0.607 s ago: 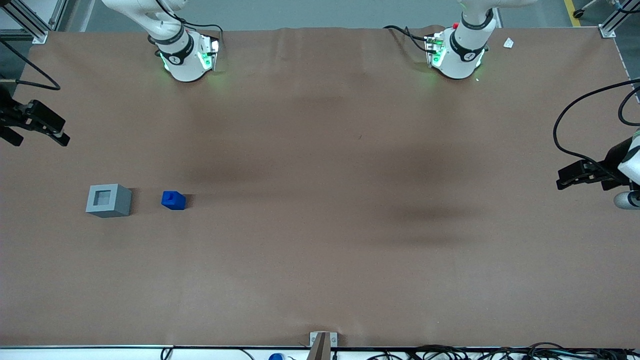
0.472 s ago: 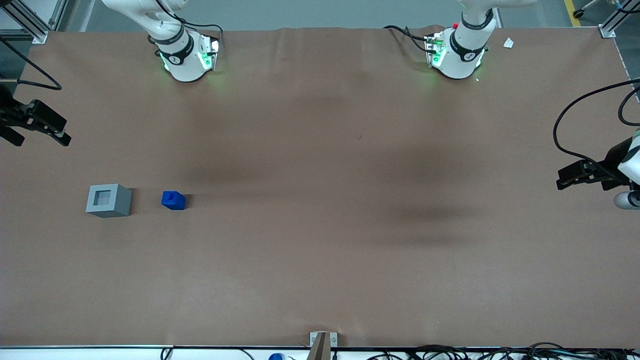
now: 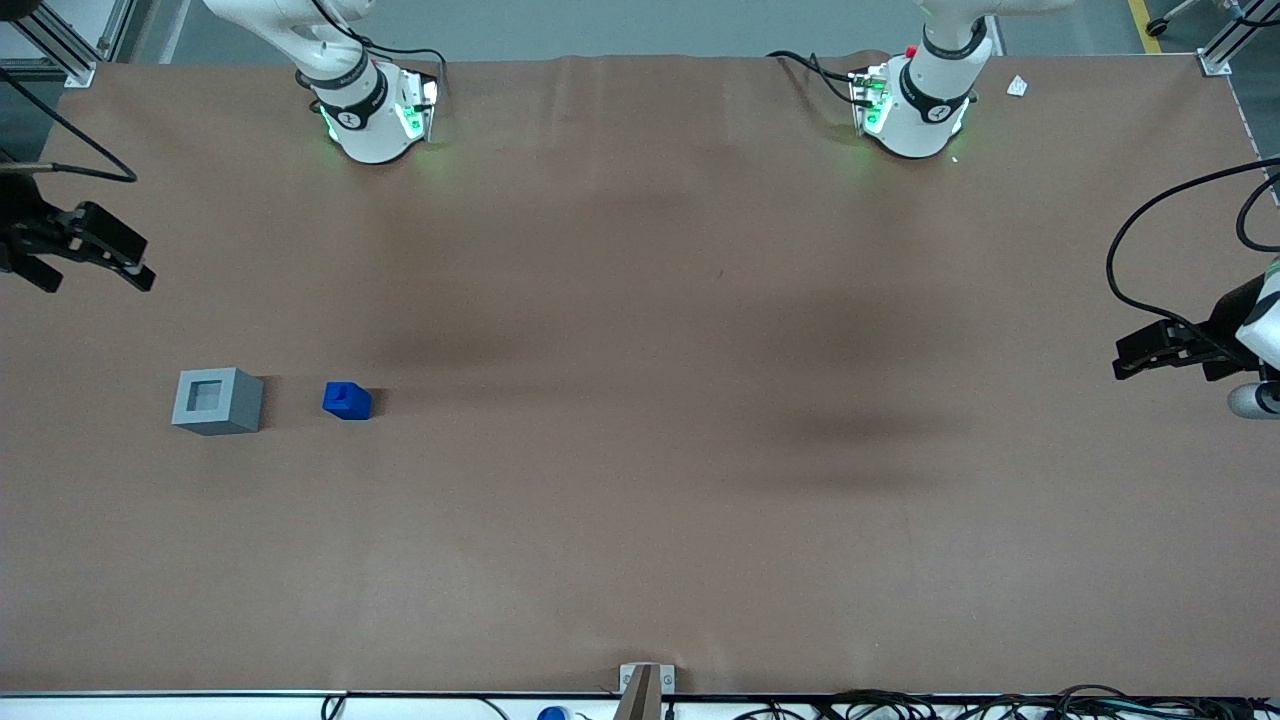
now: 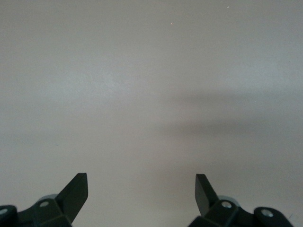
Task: Insert blue part into gray base with right arm
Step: 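Move the open right gripper down over the blue block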
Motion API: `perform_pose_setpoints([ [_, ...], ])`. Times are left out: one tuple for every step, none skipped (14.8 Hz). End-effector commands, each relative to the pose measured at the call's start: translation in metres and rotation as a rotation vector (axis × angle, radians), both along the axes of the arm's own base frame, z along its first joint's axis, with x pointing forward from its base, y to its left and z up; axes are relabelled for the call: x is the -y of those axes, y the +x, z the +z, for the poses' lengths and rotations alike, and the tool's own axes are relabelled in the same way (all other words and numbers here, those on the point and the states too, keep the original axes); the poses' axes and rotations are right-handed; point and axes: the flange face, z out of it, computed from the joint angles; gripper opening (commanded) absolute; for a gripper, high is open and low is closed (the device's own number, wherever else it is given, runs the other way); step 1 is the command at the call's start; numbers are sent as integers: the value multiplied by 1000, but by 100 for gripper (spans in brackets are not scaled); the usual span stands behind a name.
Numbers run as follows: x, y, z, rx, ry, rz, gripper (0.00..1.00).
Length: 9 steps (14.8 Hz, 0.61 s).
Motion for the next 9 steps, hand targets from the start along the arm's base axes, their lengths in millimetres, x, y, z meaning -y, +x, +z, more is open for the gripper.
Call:
perform_pose_setpoints([
  [-9, 13, -27, -53, -18, 6, 100],
  [-9, 19, -40, -75, -17, 6, 100],
  [-10, 28, -57, -100, -15, 9, 100],
  [-10, 35, -71, -120, -11, 11, 100],
  [-11, 41, -86, -144, -4, 4, 100],
  [-12, 45, -98, -166, -1, 2, 100],
  [-12, 50, -112, -187, 0, 2, 100],
  [-13, 55, -129, -215, 16, -1, 100],
  [-13, 59, -144, -237, 27, -6, 100],
])
